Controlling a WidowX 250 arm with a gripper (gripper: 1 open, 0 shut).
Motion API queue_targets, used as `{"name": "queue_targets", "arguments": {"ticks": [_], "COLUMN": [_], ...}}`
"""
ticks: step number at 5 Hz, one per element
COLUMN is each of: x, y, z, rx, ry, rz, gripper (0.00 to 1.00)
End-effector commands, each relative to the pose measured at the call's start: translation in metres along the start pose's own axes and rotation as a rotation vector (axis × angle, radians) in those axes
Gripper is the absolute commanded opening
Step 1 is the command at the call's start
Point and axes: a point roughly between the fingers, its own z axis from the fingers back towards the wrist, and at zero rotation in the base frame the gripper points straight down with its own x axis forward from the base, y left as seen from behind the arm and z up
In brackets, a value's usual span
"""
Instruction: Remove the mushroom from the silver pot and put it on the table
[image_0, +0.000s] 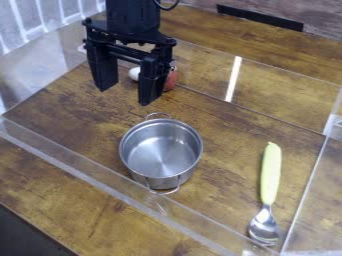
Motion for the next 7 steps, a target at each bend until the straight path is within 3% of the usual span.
{"name": "queue_targets", "arguments": {"ticks": [1, 4, 7], "x": [0.003, 0.012, 0.011], "y": [0.002, 0.011, 0.011], "z": [-0.001, 0.005, 0.018], "rx": [-0.004, -0.001, -0.023], "ry": [0.001, -0.010, -0.027], "rz": [0.002, 0.018, 0.000], "gripper": [1.00, 1.00, 1.00]}}
